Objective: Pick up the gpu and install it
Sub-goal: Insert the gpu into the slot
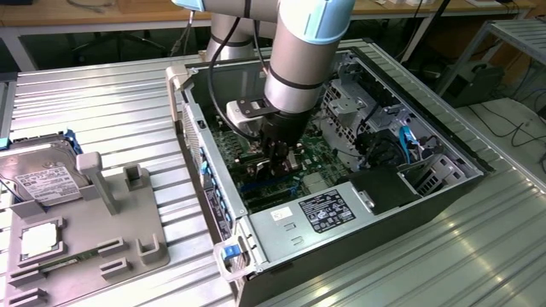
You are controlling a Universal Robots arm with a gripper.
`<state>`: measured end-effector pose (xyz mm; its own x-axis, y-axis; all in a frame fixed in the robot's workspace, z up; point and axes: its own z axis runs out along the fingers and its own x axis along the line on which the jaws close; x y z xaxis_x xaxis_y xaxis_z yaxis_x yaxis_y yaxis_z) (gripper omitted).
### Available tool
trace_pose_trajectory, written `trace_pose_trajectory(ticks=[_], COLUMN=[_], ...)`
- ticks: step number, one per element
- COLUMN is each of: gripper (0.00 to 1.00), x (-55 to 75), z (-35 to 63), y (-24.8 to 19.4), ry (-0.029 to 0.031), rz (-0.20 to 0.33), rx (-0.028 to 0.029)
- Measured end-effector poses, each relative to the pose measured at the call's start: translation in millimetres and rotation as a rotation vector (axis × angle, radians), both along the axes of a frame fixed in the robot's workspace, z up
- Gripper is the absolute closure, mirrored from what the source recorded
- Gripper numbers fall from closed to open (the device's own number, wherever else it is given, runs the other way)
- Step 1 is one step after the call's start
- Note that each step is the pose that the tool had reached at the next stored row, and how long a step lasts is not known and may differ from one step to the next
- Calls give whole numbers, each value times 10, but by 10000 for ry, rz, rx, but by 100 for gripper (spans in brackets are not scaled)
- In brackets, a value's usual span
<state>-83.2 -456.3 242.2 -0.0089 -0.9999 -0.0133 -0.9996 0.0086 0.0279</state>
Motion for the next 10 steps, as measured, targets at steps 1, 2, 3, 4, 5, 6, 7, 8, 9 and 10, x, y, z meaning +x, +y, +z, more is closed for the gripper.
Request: trace_pose_trajectory(ticks=[1, 2, 3, 4, 5, 6, 7, 8, 9, 10], gripper=[72, 72, 72, 72, 72, 72, 72, 72, 72, 72], x=[0, -3, -6, -12, -19, -25, -31, -39, -42, -42], z=[0, 0, 0, -1, -1, 0, 0, 0, -1, -1], y=[0, 0, 1, 0, 0, 0, 0, 0, 0, 0], ry=[-1, 0, 0, 0, -1, -1, -1, -2, -1, 0], rz=[0, 0, 0, 0, 1, 2, 2, 3, 3, 3], rx=[0, -1, -1, 0, -1, -2, -3, -2, 0, 0])
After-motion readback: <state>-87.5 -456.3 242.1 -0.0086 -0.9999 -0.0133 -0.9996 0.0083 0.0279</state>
